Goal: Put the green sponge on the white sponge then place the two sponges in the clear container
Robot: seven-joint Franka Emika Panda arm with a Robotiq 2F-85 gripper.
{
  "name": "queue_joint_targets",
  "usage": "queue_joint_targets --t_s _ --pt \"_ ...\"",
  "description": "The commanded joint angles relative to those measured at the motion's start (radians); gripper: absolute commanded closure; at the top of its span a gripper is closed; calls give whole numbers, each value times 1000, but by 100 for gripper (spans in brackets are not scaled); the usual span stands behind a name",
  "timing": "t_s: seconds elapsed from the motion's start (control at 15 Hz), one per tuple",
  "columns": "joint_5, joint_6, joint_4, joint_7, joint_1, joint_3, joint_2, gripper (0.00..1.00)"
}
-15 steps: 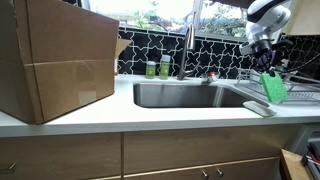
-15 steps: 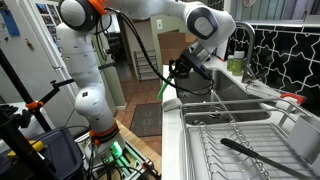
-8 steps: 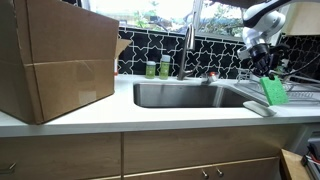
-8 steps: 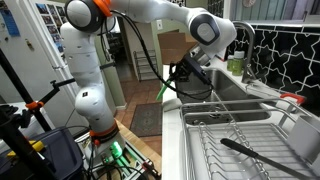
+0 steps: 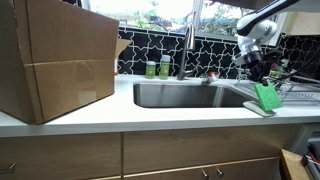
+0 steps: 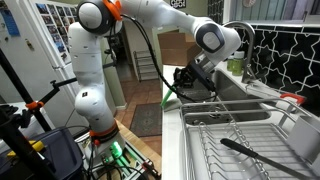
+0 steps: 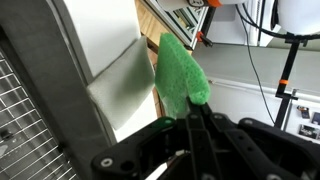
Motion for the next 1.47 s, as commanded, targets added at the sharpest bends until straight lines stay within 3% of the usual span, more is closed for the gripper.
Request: queue_joint_targets --t_s 0.0,0.67,0.8,0.87,1.07,1.13,1.2,1.27,1.4 --pt "-3 18 29 30 -17 13 43 95" --pt "3 51 55 89 -36 15 97 94" --pt "3 56 59 103 -39 16 104 83" --pt "4 59 60 111 -40 17 106 72" --pt "6 59 67 124 -43 20 112 59" --pt "5 59 70 129 -44 22 113 49" --pt "5 58 71 132 -45 23 114 49" --pt "5 59 72 136 -45 24 115 38" --pt "4 60 73 144 -46 25 116 29"
